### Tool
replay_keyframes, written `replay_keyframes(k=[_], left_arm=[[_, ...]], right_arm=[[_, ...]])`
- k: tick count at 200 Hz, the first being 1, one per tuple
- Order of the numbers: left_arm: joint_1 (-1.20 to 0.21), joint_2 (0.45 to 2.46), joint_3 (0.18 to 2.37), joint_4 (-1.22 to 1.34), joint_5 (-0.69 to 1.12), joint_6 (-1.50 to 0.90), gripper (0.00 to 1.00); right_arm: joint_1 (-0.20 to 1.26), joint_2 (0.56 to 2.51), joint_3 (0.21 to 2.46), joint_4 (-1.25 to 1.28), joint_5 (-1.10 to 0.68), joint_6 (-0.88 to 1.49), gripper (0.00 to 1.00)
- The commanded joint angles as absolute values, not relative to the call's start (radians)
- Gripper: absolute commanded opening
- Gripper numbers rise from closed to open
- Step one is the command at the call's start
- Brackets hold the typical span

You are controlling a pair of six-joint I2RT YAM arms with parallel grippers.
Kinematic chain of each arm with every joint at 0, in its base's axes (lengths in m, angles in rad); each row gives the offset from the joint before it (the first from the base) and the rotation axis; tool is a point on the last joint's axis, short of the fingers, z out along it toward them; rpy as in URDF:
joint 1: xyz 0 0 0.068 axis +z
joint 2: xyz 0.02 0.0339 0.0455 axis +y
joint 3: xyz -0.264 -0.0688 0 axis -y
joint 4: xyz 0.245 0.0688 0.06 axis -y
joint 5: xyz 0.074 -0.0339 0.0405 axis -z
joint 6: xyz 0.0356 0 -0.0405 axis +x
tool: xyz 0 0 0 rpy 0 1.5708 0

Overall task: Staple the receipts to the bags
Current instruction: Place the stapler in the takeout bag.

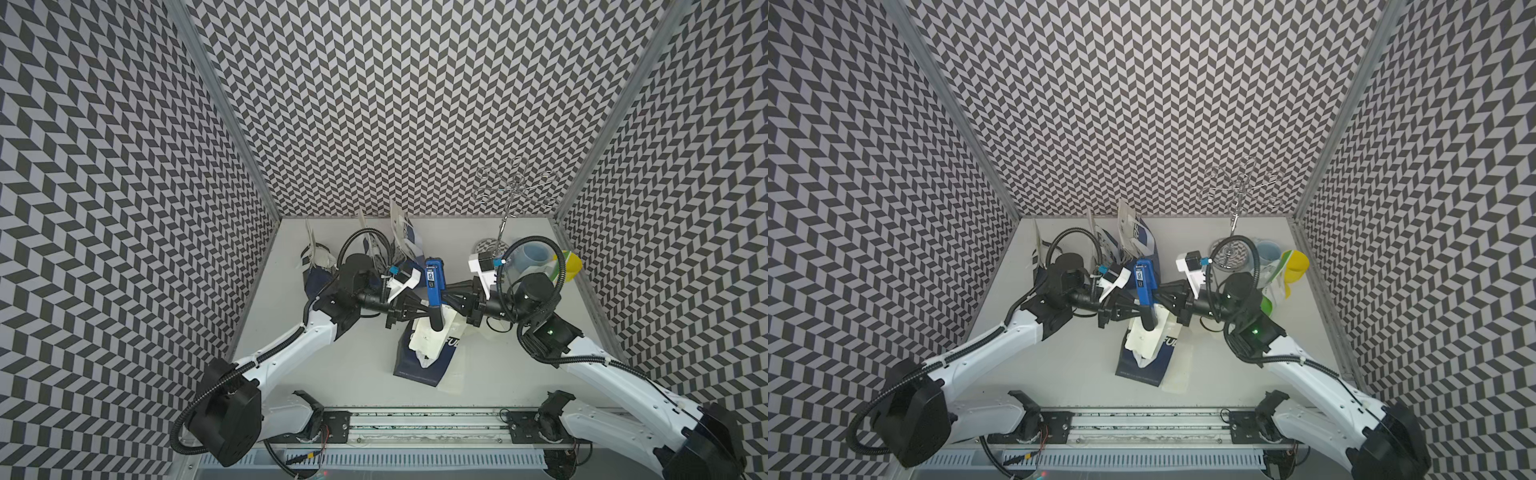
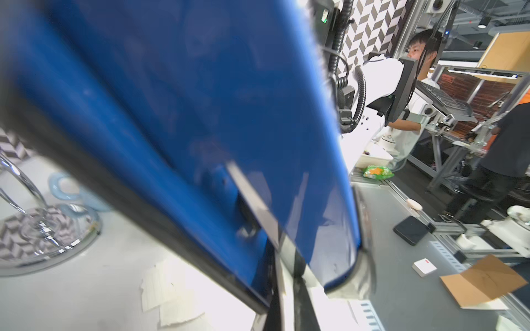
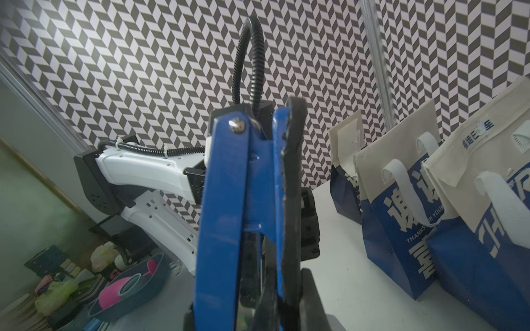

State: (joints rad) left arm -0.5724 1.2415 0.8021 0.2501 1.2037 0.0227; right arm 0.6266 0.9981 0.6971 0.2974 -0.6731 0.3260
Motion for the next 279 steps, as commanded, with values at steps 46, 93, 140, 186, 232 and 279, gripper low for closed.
replay_keyframes(k=[46, 93, 140, 186, 232, 279], left_arm=[[-0.579, 1.282, 0.873, 0.642, 1.313, -0.068, 0.00], [-0.592, 1.273, 0.868, 0.666, 1.337, -0.051, 0.00], [-0.596, 1.284, 0.879, 0.705, 1.355, -0.053, 0.00], [-0.593, 1.271, 0.883, 0.693, 1.362, -0.038, 0.00], [-0.594, 1.254, 0.870, 0.686, 1.364, -0.031, 0.00], [-0.594, 1.246, 0.868, 0.683, 1.366, -0.028, 0.00]], right_arm=[[0.638, 0.965, 0.730, 0.158, -0.579, 0.195, 0.05], [0.652, 0.947, 0.751, 0.102, -0.460, 0.174, 0.52], [0.653, 0.908, 0.816, -0.004, -0.327, 0.122, 0.63], [0.652, 0.835, 0.840, -0.056, -0.235, 0.083, 0.84], [0.651, 0.810, 0.873, -0.094, -0.252, 0.061, 0.86], [0.650, 0.803, 0.906, -0.137, -0.229, 0.022, 0.87]])
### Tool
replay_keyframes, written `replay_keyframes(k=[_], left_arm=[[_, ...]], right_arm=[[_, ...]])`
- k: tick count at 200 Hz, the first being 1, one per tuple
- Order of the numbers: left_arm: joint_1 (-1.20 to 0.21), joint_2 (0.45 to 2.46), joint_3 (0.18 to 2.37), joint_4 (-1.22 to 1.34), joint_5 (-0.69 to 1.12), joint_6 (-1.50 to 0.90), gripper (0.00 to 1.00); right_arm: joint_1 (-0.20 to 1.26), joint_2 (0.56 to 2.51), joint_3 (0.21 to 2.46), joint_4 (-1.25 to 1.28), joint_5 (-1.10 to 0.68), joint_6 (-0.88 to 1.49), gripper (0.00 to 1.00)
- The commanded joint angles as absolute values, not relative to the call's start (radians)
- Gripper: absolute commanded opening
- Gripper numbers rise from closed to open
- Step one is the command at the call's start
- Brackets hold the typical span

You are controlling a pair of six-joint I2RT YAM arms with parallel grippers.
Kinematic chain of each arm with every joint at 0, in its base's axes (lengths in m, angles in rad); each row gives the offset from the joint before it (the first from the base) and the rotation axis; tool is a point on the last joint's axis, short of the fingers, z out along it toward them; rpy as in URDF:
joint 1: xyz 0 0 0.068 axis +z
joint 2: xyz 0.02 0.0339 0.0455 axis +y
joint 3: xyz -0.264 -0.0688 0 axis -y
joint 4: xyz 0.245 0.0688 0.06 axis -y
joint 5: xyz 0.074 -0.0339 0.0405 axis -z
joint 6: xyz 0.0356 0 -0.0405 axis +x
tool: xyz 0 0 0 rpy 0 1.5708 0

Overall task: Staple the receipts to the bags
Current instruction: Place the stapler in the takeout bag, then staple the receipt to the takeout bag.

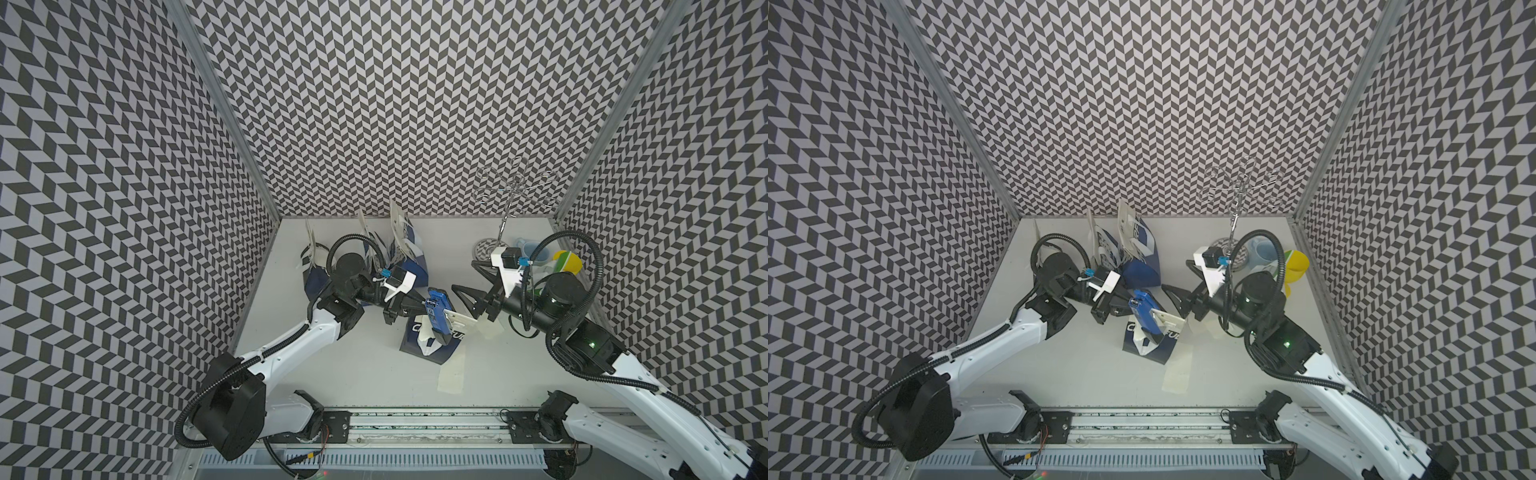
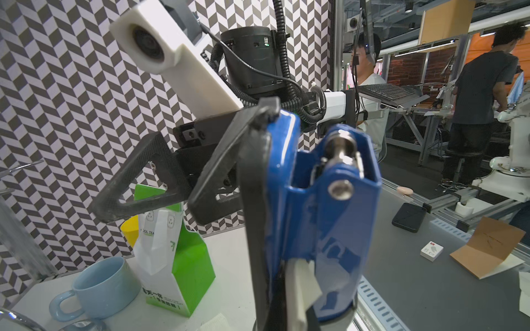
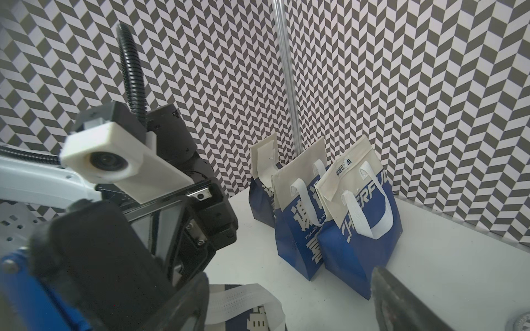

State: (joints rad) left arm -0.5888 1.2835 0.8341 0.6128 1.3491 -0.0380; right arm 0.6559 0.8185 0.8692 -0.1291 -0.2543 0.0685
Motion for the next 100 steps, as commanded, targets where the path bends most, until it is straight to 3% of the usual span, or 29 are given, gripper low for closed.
replay_keyframes(k=[1, 26, 72, 100], left_arm=[[-0.594, 1.246, 0.869, 0.682, 1.366, -0.029, 0.00], [-0.594, 1.251, 0.872, 0.657, 1.364, -0.018, 0.00], [-0.594, 1.260, 0.872, 0.591, 1.353, 0.024, 0.00], [-0.594, 1.274, 0.873, 0.585, 1.352, 0.023, 0.00]], right_arm=[[0.649, 0.803, 0.907, -0.138, -0.229, 0.020, 0.87], [0.649, 0.794, 0.943, -0.210, -0.273, -0.047, 0.89], [0.651, 0.722, 1.019, -0.382, -0.453, -0.223, 1.00], [0.652, 0.749, 1.017, -0.422, -0.536, -0.216, 0.99]])
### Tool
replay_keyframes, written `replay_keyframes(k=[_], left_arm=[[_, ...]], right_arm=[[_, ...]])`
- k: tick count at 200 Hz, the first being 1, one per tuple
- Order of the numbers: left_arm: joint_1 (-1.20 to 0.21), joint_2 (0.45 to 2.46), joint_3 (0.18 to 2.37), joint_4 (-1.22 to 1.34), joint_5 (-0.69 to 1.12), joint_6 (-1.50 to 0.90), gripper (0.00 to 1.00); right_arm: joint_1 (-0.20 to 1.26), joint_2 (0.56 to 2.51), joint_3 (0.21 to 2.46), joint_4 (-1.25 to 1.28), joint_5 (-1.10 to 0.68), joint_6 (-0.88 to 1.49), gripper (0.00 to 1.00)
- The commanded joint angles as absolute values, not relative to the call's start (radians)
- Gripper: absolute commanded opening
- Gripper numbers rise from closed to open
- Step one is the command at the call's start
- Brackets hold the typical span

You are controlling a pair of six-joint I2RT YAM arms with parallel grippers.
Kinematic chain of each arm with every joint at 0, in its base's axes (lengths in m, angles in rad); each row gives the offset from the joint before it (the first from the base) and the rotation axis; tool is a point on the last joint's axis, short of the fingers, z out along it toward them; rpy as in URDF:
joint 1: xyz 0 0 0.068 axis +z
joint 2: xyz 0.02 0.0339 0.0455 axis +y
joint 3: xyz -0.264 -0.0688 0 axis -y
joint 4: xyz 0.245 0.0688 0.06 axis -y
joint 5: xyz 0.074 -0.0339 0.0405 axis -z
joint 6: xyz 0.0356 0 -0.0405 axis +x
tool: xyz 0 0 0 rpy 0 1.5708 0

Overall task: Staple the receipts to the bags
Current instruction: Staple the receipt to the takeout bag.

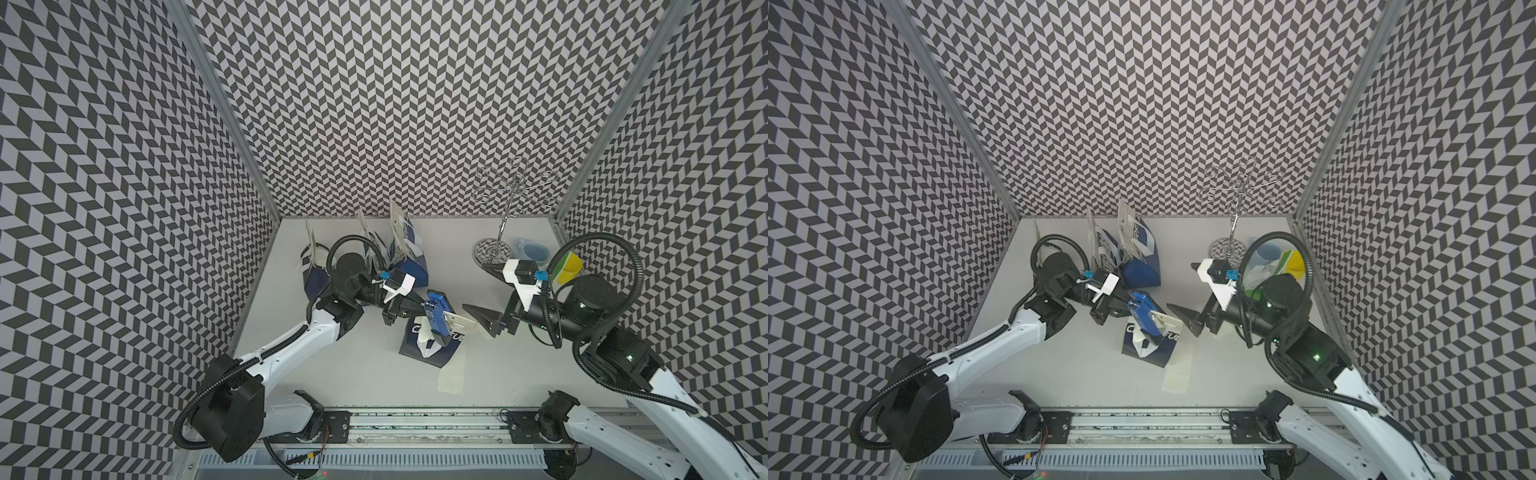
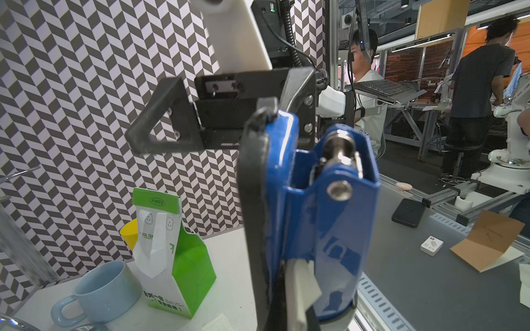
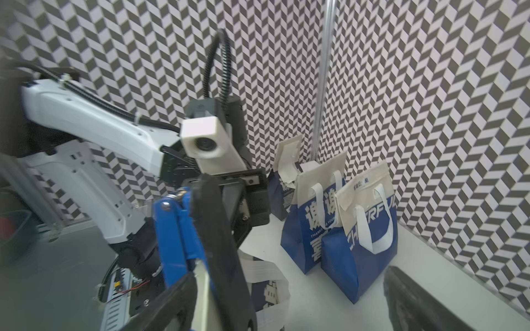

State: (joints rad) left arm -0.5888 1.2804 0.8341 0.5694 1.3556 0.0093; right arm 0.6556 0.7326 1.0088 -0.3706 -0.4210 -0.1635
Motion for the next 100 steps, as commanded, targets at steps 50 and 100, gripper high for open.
replay_keyframes(k=[50, 100], left_arm=[[-0.595, 1.303, 0.891, 0.570, 1.344, 0.022, 0.00], [-0.598, 1.328, 0.902, 0.559, 1.337, 0.028, 0.00]], right_arm=[[0.731, 0.826, 0.968, -0.351, -0.501, -0.198, 0.99], [0.851, 0.875, 0.940, -0.357, -0.430, -0.203, 0.99]])
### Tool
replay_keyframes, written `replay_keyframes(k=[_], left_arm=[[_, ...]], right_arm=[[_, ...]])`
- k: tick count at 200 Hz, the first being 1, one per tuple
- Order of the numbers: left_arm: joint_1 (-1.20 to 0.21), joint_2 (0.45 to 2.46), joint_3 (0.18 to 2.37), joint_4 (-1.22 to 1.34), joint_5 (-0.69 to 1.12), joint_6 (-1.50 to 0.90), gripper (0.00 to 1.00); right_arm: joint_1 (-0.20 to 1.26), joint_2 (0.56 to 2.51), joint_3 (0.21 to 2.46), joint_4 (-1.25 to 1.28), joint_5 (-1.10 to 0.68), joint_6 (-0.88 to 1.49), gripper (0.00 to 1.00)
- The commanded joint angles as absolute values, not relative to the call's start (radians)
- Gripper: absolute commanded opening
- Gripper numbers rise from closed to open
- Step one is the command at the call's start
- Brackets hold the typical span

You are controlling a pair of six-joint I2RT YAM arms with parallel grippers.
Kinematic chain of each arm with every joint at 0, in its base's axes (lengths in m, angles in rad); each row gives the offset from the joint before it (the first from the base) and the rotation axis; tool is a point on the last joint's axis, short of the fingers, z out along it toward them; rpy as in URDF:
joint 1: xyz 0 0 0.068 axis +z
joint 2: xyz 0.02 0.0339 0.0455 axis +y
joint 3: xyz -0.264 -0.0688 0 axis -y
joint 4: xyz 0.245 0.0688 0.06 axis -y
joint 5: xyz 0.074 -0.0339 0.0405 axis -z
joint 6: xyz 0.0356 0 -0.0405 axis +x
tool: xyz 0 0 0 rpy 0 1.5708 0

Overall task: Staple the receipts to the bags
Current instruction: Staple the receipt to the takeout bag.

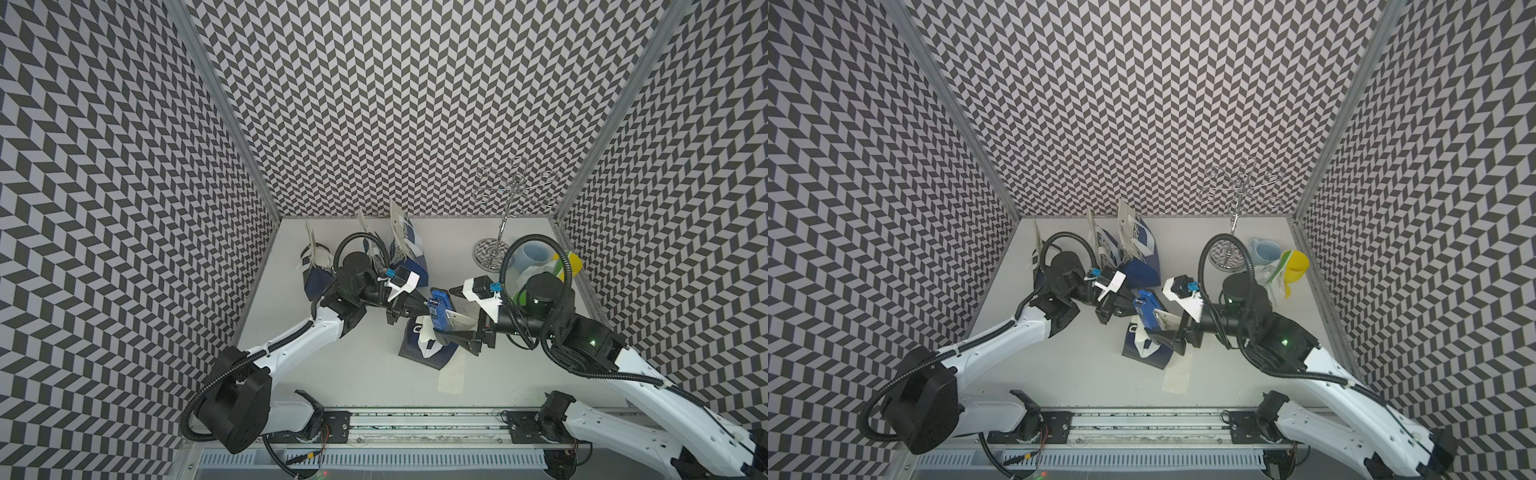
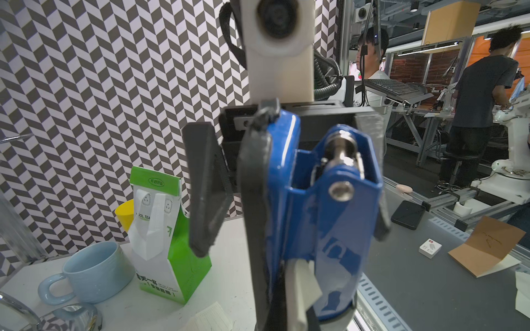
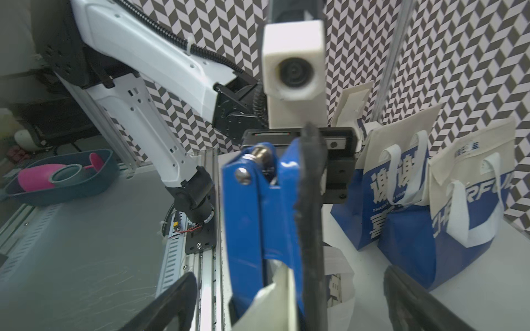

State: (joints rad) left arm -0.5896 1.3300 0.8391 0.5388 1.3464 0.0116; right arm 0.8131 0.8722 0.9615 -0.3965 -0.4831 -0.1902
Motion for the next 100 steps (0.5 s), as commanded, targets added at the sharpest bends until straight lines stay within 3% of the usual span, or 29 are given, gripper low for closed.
replay_keyframes(k=[1, 43, 67, 78, 100], left_arm=[[-0.598, 1.329, 0.902, 0.558, 1.337, 0.029, 0.00], [-0.602, 1.332, 0.908, 0.543, 1.326, 0.039, 0.00], [-0.604, 1.336, 0.915, 0.517, 1.322, 0.054, 0.00], [-0.606, 1.336, 0.917, 0.512, 1.322, 0.057, 0.00], [-0.609, 1.334, 0.916, 0.507, 1.322, 0.057, 0.00]], right_arm=[[0.852, 0.876, 0.939, -0.356, -0.428, -0.204, 0.99], [0.866, 0.948, 0.912, -0.301, -0.317, -0.180, 1.00], [0.865, 0.966, 0.893, -0.245, -0.315, -0.146, 0.95], [0.865, 0.967, 0.884, -0.224, -0.326, -0.127, 0.88], [0.864, 0.972, 0.884, -0.215, -0.361, -0.104, 0.58]])
